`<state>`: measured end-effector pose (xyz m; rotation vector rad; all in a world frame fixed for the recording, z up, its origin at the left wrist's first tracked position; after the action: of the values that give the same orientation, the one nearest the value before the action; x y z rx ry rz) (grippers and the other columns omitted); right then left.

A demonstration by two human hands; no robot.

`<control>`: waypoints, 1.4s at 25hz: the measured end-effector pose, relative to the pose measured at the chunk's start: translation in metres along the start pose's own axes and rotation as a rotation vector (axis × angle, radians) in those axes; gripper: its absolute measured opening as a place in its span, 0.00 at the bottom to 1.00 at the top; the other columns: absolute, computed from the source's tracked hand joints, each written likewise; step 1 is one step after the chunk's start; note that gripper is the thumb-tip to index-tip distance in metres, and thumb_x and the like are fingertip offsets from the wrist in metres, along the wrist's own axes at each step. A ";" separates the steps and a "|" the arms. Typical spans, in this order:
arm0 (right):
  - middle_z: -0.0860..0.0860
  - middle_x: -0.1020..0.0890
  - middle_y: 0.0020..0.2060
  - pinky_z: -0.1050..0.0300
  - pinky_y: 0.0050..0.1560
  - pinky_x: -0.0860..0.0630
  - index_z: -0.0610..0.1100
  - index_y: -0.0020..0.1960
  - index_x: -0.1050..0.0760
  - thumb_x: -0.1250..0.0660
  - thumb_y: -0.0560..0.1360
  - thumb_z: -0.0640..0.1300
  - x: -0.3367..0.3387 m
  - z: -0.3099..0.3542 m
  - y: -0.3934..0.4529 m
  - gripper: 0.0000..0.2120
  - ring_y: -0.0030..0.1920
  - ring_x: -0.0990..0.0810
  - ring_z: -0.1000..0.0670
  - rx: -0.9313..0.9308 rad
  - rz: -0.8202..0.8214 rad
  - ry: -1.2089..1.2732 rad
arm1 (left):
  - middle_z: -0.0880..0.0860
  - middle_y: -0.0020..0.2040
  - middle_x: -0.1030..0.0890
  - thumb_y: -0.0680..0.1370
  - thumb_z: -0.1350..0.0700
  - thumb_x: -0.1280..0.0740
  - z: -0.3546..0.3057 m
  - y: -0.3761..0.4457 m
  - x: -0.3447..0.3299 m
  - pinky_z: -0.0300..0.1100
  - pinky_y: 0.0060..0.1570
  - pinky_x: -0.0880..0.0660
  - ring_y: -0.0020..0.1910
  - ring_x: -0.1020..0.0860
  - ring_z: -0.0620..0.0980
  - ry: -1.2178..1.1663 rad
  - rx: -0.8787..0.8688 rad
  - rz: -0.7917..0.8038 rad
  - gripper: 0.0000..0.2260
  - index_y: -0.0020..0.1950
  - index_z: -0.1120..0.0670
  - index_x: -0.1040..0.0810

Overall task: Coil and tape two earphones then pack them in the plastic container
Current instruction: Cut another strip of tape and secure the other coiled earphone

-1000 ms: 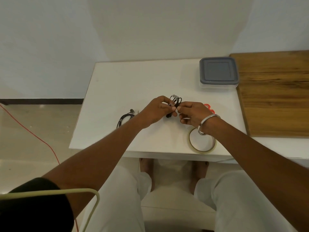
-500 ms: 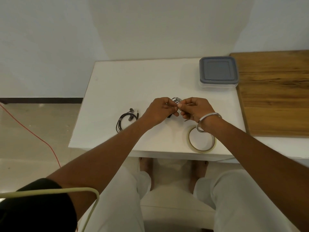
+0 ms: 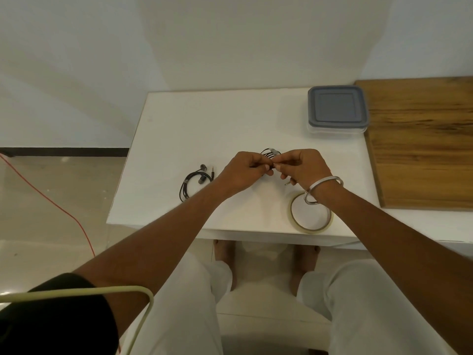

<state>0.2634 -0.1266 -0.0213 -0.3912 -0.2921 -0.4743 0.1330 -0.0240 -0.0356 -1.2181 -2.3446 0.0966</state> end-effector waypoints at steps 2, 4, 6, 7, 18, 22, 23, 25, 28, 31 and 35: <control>0.51 0.18 0.39 0.70 0.33 0.27 0.45 0.51 0.18 0.30 0.74 0.39 -0.002 0.004 0.000 0.07 0.36 0.20 0.52 0.080 -0.042 -0.200 | 0.50 0.43 0.15 0.79 0.63 0.36 0.000 -0.001 0.000 0.45 0.57 0.25 0.47 0.20 0.43 -0.018 0.018 0.009 0.10 0.54 0.56 0.17; 0.52 0.20 0.40 0.73 0.37 0.31 0.45 0.51 0.18 0.30 0.74 0.41 -0.002 0.007 0.000 0.07 0.40 0.22 0.53 0.142 -0.071 -0.315 | 0.50 0.44 0.15 0.78 0.64 0.38 0.000 -0.001 0.001 0.48 0.58 0.25 0.48 0.21 0.46 -0.085 0.048 0.029 0.12 0.53 0.54 0.17; 0.51 0.19 0.43 0.71 0.41 0.31 0.43 0.51 0.18 0.30 0.74 0.41 -0.001 0.006 0.001 0.07 0.43 0.23 0.53 0.180 -0.083 -0.345 | 0.52 0.45 0.15 0.79 0.63 0.40 0.000 -0.002 0.000 0.47 0.59 0.26 0.50 0.21 0.48 -0.150 0.072 0.049 0.13 0.54 0.56 0.17; 0.49 0.19 0.45 0.68 0.45 0.30 0.43 0.51 0.18 0.30 0.74 0.41 -0.001 0.006 0.002 0.07 0.44 0.23 0.52 0.194 -0.081 -0.343 | 0.53 0.46 0.15 0.80 0.62 0.40 0.000 -0.003 0.000 0.46 0.59 0.26 0.51 0.20 0.48 -0.156 0.075 0.046 0.12 0.55 0.57 0.17; 0.52 0.18 0.42 0.69 0.33 0.33 0.48 0.51 0.22 0.32 0.74 0.43 0.000 0.002 0.008 0.06 0.35 0.24 0.59 0.119 -0.013 -0.322 | 0.49 0.46 0.16 0.76 0.60 0.30 0.006 -0.001 0.001 0.38 0.55 0.29 0.48 0.21 0.44 0.071 -0.027 0.016 0.07 0.52 0.56 0.15; 0.52 0.20 0.41 0.69 0.32 0.35 0.47 0.51 0.26 0.32 0.75 0.43 0.001 0.003 0.010 0.06 0.35 0.25 0.58 0.112 0.021 -0.372 | 0.50 0.45 0.15 0.74 0.59 0.28 0.008 -0.002 -0.001 0.39 0.55 0.28 0.50 0.19 0.48 0.027 -0.026 -0.031 0.06 0.50 0.54 0.15; 0.52 0.20 0.42 0.70 0.33 0.34 0.47 0.49 0.25 0.32 0.75 0.42 0.001 0.003 0.011 0.04 0.36 0.26 0.58 0.129 0.033 -0.399 | 0.50 0.45 0.15 0.74 0.59 0.27 0.009 -0.003 -0.001 0.39 0.55 0.28 0.50 0.19 0.48 0.025 -0.028 -0.037 0.06 0.50 0.54 0.14; 0.50 0.18 0.43 0.68 0.38 0.32 0.47 0.47 0.21 0.32 0.75 0.43 0.001 0.003 0.013 0.02 0.38 0.25 0.57 0.150 0.057 -0.414 | 0.50 0.43 0.15 0.74 0.58 0.27 0.010 -0.003 -0.001 0.41 0.55 0.27 0.49 0.18 0.48 0.004 -0.025 -0.046 0.05 0.48 0.53 0.14; 0.49 0.16 0.44 0.64 0.45 0.31 0.45 0.48 0.18 0.31 0.74 0.43 0.002 0.005 0.016 0.05 0.42 0.23 0.53 0.154 0.084 -0.404 | 0.51 0.41 0.15 0.74 0.60 0.27 0.011 -0.005 -0.001 0.38 0.51 0.25 0.44 0.19 0.44 -0.072 -0.038 -0.030 0.04 0.49 0.56 0.15; 0.49 0.16 0.43 0.63 0.45 0.29 0.46 0.48 0.18 0.30 0.73 0.44 0.002 0.007 0.017 0.05 0.43 0.21 0.52 0.158 0.116 -0.445 | 0.53 0.40 0.15 0.74 0.62 0.27 0.011 -0.008 0.001 0.35 0.45 0.24 0.42 0.19 0.43 -0.157 -0.050 -0.039 0.03 0.46 0.58 0.17; 0.50 0.16 0.40 0.57 0.45 0.22 0.48 0.47 0.23 0.29 0.72 0.44 0.003 0.006 0.017 0.05 0.43 0.18 0.50 0.081 0.160 -0.373 | 0.55 0.42 0.16 0.73 0.63 0.26 0.011 -0.010 0.006 0.36 0.49 0.23 0.45 0.18 0.48 -0.166 -0.063 -0.039 0.03 0.43 0.57 0.19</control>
<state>0.2727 -0.1115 -0.0199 -0.4198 -0.6346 -0.2286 0.1180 -0.0239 -0.0400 -1.2367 -2.5307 0.1153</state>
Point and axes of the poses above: each hand's wrist, its own y-axis towards the middle knuckle, its own x-axis out of the back of the hand, z = x × y, the point moved 2 cm from there along y, towards the middle knuckle
